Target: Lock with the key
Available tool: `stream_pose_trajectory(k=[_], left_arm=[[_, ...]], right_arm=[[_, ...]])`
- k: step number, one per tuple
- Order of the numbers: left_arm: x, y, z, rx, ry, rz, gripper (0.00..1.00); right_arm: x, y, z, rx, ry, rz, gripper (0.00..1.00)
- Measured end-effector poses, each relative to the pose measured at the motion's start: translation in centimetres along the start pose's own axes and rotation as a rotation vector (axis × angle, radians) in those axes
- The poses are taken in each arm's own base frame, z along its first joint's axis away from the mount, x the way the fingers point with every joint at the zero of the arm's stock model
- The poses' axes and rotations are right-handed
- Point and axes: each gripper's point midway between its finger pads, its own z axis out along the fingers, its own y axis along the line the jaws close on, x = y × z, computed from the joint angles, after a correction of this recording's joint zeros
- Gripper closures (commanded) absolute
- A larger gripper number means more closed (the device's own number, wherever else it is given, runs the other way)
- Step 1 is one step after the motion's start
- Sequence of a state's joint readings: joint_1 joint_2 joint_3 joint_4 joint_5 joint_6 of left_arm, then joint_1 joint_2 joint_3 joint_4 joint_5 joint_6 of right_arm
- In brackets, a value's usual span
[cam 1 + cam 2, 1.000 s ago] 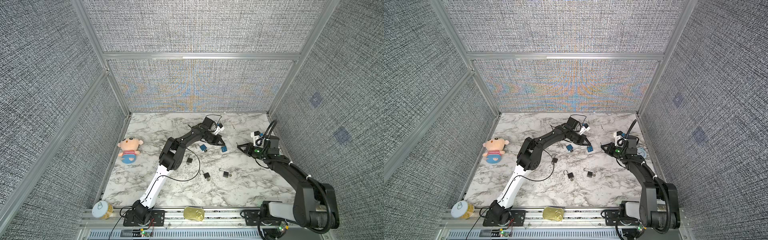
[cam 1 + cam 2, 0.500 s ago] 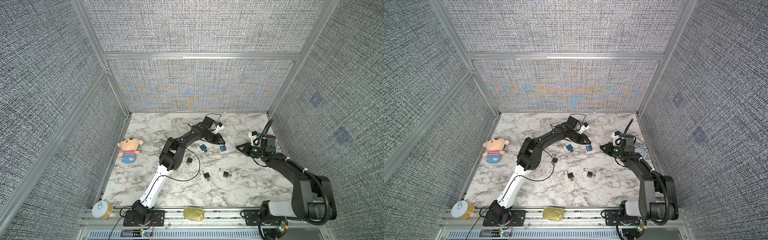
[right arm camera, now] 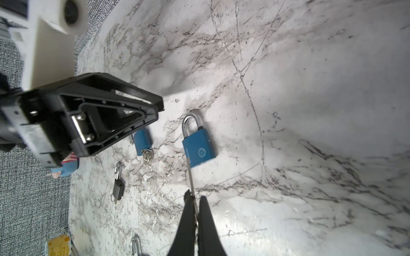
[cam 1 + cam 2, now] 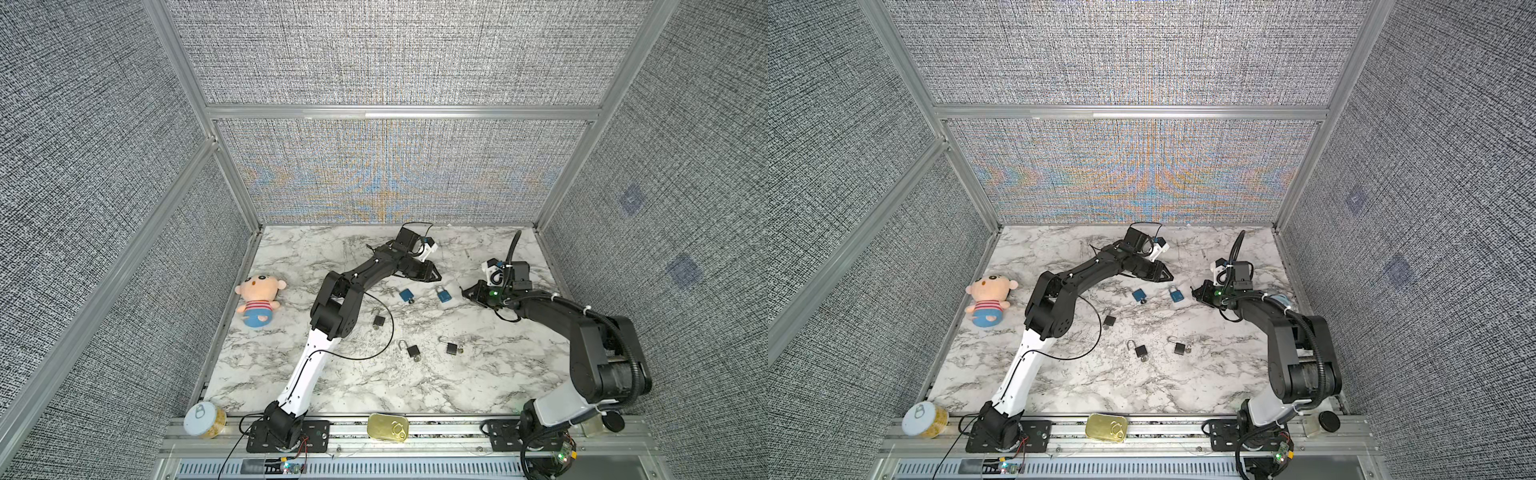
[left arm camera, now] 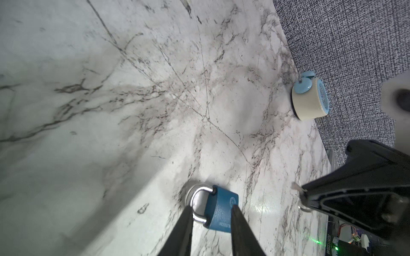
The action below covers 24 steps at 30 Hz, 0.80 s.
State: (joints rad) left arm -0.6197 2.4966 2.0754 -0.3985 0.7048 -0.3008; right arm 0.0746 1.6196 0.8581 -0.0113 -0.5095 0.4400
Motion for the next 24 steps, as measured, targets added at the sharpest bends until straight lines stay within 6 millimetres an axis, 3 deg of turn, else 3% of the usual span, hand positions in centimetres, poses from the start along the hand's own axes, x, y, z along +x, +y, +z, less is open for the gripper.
stream_pose_trajectory(k=[6,14,19,24], left_arm=[[-0.3,-0.2,-4.0,-0.011,-0.079,-0.027,0.68],[-0.9,-3.5,-9.3,0.021,-0.205,0.010,0.68],[-1.1,-4.7,-10.7,0.034,-0.246,0.024,0.68],[-0.9,-4.8,-10.9,0.039,-0.256,0.022,0.68]], right_arm=[[-0.1,-0.2,2.3,0.016,0.040,-0.024,1.00],[-0.6,-0.6,4.6,0.031,0.060,-0.036,0.98],[-0.4,-0.7,5.6,0.031,0.075,-0.040,0.94],[0.0,-1.1,6.4,0.039,0.092,-0.036,0.90]])
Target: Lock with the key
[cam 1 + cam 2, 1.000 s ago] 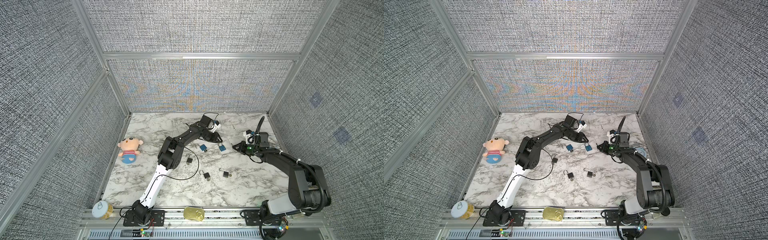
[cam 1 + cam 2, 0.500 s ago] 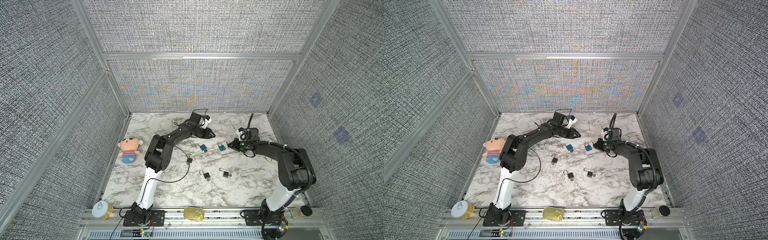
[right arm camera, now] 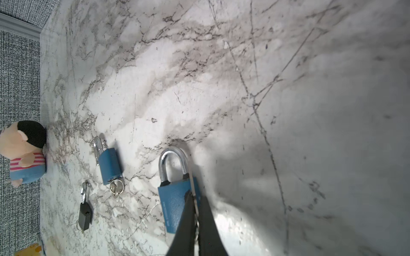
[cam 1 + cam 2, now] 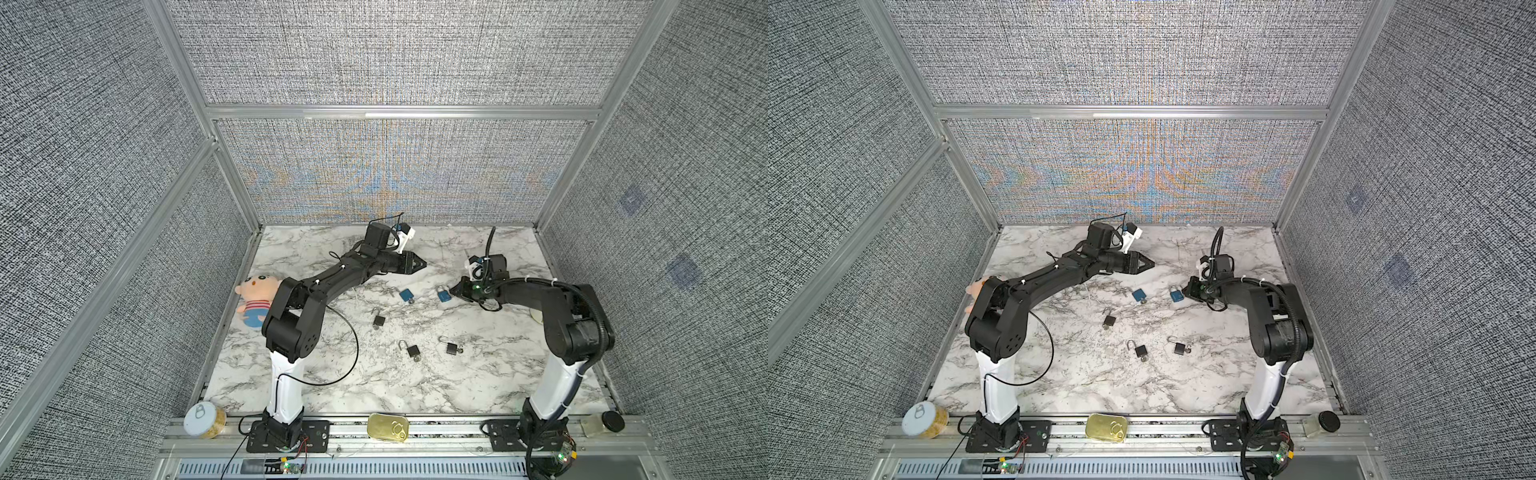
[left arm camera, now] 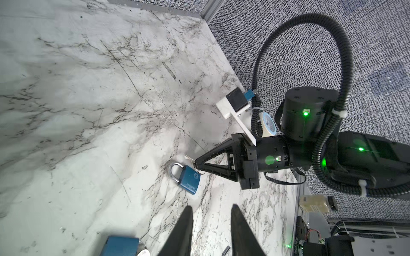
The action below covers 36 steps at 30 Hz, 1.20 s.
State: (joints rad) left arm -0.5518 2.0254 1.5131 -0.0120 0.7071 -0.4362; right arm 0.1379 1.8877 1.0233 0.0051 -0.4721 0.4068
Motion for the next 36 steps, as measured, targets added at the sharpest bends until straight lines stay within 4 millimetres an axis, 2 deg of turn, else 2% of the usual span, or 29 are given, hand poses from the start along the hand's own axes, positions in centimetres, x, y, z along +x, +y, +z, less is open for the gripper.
stream_pose_trajectory(k=[5,12,18,22,25,30,36], left_arm=[[0.3,0.2,0.0,0.000,0.000,-0.003,0.68],[1.1,0.5,0.1,-0.006,0.012,-0.020,0.68],[1.5,0.5,-0.6,-0.024,0.004,-0.019,0.68],[1.7,0.1,-1.5,-0.036,-0.014,-0.005,0.68],[2.7,0.3,-2.0,-0.050,-0.016,-0.005,0.68],[4.6,0.3,-3.0,-0.054,-0.011,-0.012,0.68],[5.8,-0.1,-4.0,-0.050,-0.021,-0.011,0.68]], right_arm=[[0.1,-0.5,0.4,0.018,0.004,0.005,0.80],[-0.3,-0.3,0.0,0.022,-0.008,0.000,0.77],[-0.7,0.6,-2.0,0.029,-0.048,-0.018,0.75],[-0.1,1.8,-3.9,0.037,-0.071,-0.052,0.75],[1.5,3.1,-5.0,0.059,-0.067,-0.100,0.73],[6.4,4.8,-5.9,0.090,0.015,-0.183,0.66],[11.3,4.7,-7.0,0.111,0.081,-0.212,0.60]])
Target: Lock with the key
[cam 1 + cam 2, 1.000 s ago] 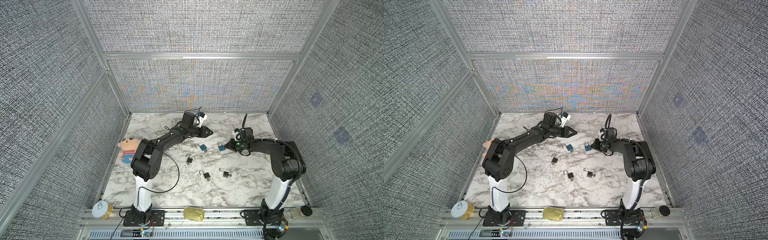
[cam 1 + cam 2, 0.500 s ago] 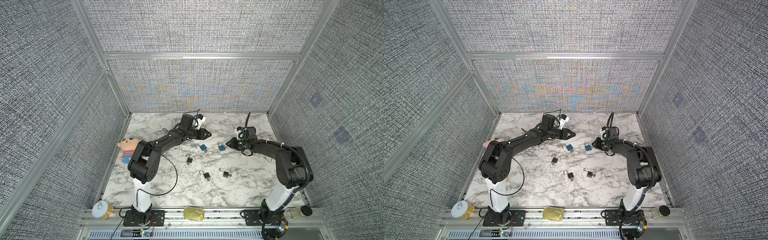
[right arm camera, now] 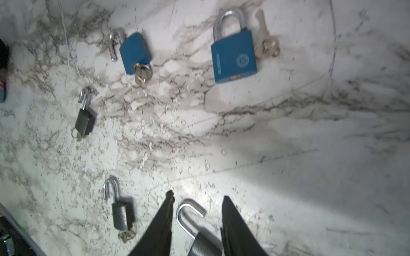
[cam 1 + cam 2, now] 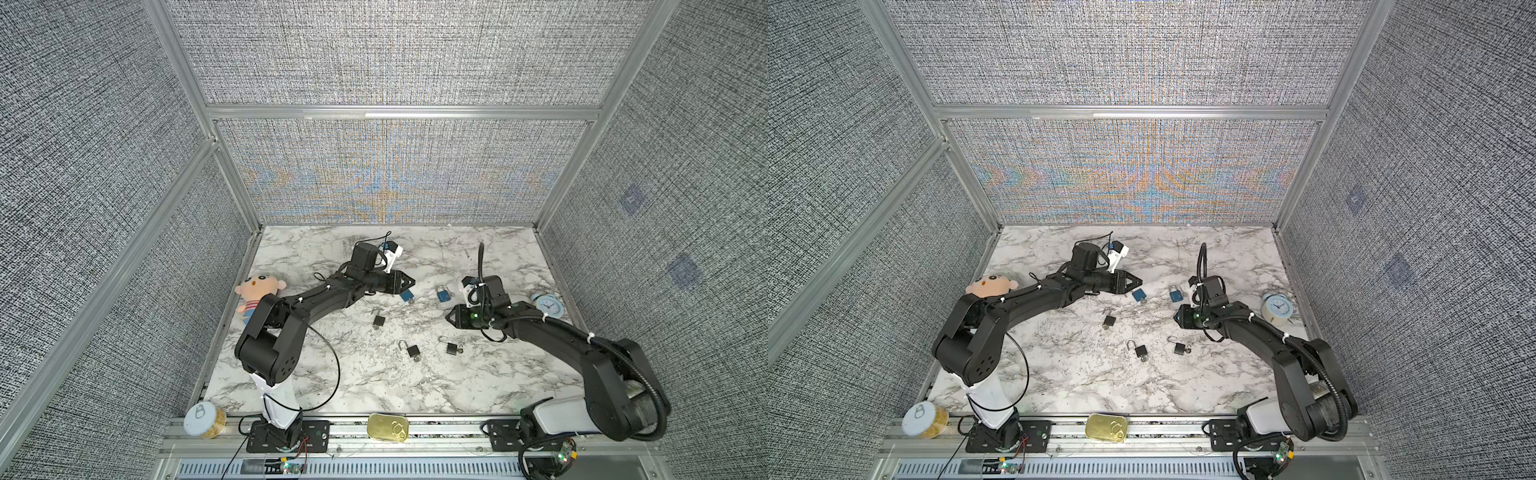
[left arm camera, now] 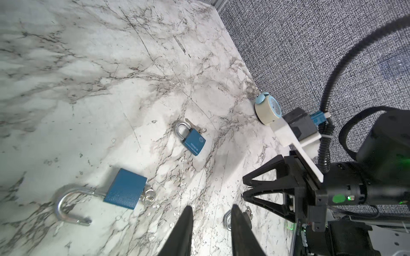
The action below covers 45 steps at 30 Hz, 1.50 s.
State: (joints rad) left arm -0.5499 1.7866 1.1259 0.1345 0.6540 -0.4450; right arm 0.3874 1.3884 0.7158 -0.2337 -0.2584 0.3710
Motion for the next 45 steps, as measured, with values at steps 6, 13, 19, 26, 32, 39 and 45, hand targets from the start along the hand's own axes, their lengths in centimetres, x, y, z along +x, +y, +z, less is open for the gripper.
stream_pose_trajectory(k=[6,13,19,26,32,39,45], left_arm=[[0.8,-0.2,-0.6,0.004,-0.006,-0.005,0.68],[0.5,-0.8,-1.2,0.012,-0.025,0.003,0.68],[0.5,-0.7,-1.1,0.009,-0.029,0.008,0.68],[0.7,-0.2,-0.8,0.002,-0.021,0.001,0.68],[0.7,-0.3,-0.8,0.003,-0.021,0.001,0.69],[0.9,-0.1,-0.8,0.001,-0.018,-0.002,0.69],[1.0,0.0,-0.6,-0.001,-0.014,-0.005,0.69]], right_arm=[[3.3,0.4,0.9,-0.002,0.077,-0.005,0.60],[5.1,0.6,1.6,-0.002,0.126,-0.010,0.60],[6.3,1.3,1.8,-0.014,0.154,-0.022,0.60],[7.4,2.3,1.7,-0.026,0.178,-0.032,0.60],[7.8,1.8,1.4,0.010,0.188,-0.030,0.58],[8.1,1.2,1.2,0.049,0.205,-0.027,0.57],[8.7,0.9,1.0,0.059,0.221,-0.025,0.57]])
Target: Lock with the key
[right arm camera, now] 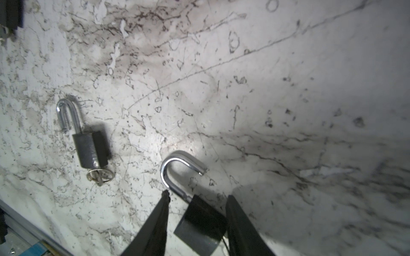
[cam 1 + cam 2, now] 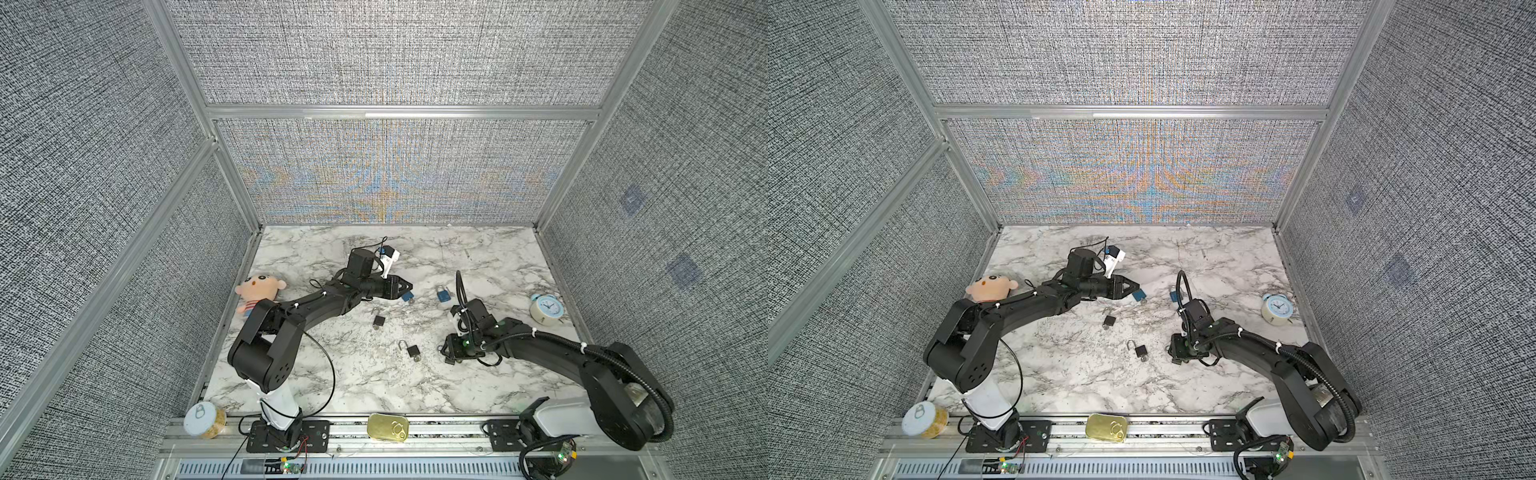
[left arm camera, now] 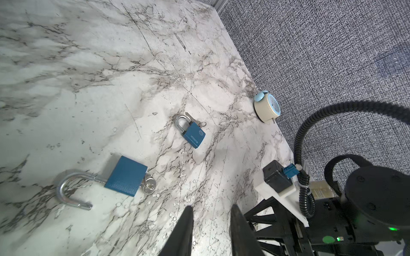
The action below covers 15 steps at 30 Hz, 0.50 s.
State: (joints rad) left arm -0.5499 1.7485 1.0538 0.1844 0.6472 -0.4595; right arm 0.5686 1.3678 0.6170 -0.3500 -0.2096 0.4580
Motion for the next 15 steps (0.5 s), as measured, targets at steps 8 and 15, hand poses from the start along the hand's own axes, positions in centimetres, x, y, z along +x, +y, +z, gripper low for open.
stream_pose_trajectory(k=[8,15], left_arm=[[0.0,0.2,0.2,-0.001,0.003,-0.003,0.69],[-0.1,0.1,0.2,0.006,0.004,-0.002,0.69]], right_arm=[[1.8,1.5,-0.2,-0.021,0.047,-0.041,0.57],[1.6,1.6,0.1,0.079,0.058,-0.087,0.57]])
